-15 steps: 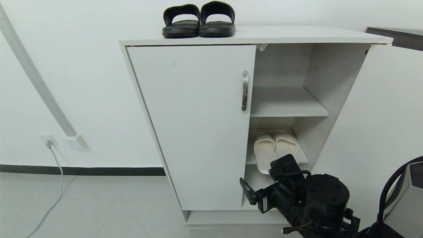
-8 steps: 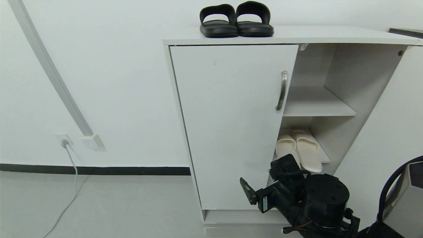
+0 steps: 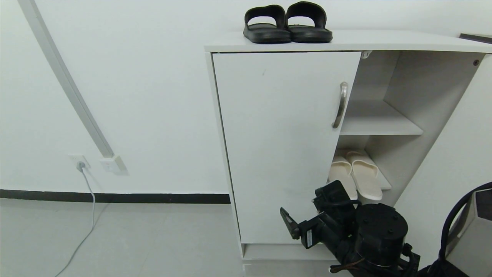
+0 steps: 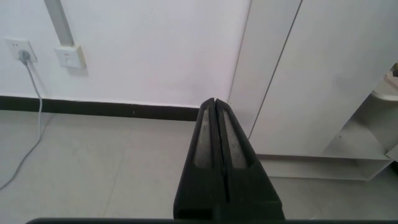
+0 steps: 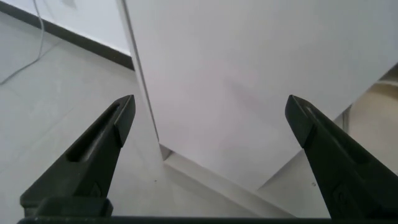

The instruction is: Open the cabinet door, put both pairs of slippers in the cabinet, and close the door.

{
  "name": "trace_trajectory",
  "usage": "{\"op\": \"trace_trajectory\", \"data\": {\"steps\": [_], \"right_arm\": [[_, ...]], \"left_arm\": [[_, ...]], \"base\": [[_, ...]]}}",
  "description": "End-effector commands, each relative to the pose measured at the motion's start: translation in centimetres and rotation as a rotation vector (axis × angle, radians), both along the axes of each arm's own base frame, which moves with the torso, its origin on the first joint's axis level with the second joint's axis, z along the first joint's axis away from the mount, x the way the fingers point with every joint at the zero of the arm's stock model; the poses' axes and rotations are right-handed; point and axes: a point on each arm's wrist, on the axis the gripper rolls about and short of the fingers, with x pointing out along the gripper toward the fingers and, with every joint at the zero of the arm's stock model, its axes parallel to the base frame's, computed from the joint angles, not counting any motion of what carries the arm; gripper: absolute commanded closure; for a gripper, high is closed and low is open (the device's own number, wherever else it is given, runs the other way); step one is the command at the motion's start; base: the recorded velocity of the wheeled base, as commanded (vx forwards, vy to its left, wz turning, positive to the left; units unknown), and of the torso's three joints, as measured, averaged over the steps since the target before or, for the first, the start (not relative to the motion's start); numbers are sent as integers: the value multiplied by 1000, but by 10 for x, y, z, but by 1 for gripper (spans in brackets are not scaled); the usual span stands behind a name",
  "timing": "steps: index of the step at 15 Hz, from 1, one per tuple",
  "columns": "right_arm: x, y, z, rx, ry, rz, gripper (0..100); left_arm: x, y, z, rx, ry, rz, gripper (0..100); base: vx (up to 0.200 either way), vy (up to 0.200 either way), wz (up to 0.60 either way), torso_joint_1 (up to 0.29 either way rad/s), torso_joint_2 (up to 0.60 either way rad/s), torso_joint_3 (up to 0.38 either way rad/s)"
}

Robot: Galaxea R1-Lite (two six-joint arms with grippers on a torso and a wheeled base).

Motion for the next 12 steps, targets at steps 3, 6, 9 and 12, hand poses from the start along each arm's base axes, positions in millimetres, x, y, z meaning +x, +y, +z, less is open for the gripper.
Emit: {"op": "trace_trajectory", "data": {"steps": [3,6,9,12], "right_arm": [[-1,-1,-2,-14,4,3,0],[-1,-1,-6,-24,13,2,0],[-1,-1,-6,-25,14,2,0],[-1,-1,-8,-28,17,5,0]], "left_arm": [[0,0,0,0,2,8,100],[0,0,0,-2,2,8,100],[0,0,0,-2,2,8,100],[0,0,0,-2,2,8,100]], "base": [[0,0,0,0,0,0],[0,0,0,0,0,0],[0,0,0,0,0,0],[0,0,0,0,0,0]]}}
